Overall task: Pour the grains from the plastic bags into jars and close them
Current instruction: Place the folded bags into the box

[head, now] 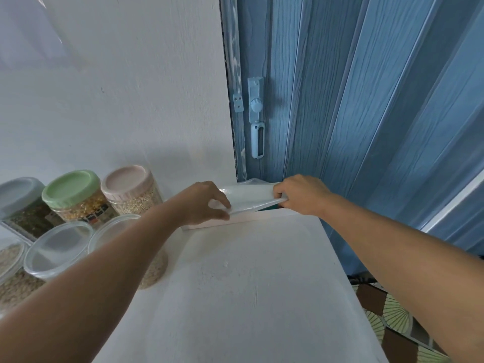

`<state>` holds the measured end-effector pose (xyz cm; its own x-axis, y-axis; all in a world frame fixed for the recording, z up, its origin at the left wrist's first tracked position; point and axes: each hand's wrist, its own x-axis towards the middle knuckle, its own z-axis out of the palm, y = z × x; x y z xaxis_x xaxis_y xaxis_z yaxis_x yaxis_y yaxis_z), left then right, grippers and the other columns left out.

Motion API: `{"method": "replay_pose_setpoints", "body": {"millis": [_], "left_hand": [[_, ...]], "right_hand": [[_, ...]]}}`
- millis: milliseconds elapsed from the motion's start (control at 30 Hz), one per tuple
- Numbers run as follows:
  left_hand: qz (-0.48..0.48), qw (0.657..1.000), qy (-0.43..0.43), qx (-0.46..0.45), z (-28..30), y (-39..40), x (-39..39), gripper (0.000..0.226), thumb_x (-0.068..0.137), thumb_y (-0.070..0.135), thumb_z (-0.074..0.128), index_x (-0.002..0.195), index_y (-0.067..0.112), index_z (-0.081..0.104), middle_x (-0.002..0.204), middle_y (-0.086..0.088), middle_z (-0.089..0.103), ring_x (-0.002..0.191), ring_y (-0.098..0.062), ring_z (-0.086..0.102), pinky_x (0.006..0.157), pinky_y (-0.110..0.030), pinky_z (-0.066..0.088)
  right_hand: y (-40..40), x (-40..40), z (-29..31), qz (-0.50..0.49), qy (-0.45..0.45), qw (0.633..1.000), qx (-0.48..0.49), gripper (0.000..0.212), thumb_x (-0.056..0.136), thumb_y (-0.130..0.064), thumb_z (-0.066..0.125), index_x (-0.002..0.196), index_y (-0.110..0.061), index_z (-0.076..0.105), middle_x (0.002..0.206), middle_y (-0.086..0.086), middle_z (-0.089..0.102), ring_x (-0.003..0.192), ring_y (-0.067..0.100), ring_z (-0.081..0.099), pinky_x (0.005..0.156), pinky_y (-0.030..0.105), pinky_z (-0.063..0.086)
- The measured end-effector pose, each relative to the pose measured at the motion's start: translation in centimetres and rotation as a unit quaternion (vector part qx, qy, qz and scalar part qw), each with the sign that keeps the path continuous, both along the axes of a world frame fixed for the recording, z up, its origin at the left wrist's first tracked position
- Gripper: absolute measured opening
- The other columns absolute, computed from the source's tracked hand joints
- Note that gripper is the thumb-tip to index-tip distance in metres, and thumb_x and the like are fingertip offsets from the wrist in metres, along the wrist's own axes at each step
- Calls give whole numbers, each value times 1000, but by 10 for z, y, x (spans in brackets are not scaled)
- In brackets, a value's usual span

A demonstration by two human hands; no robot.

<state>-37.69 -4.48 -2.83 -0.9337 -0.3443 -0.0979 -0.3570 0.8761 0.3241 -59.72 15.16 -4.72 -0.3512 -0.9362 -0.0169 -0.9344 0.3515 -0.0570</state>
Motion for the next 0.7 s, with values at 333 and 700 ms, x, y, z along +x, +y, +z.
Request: {"method": "replay_pose_setpoints", "body": {"millis": [333,700], "left_hand": [[-6,991,4,-134,-4,14,-1,29,106,36,57,126,24,74,141,0,62,122,-20,61,102,-34,46],[-14,977,25,-210,-3,16,1,33,106,40,53,130,27,72,152,-6,54,123,-30,62,100,-39,50]], "right_hand": [[13,-19,22,3,-161,983,93,19,94,-68,58,95,-56,73,72,-28,59,77,1,54,68,24,42],[18,-5,18,36,-77,996,17,29,105,-45,55,129,-42,70,90,-27,48,99,7,52,86,37,53]]}}
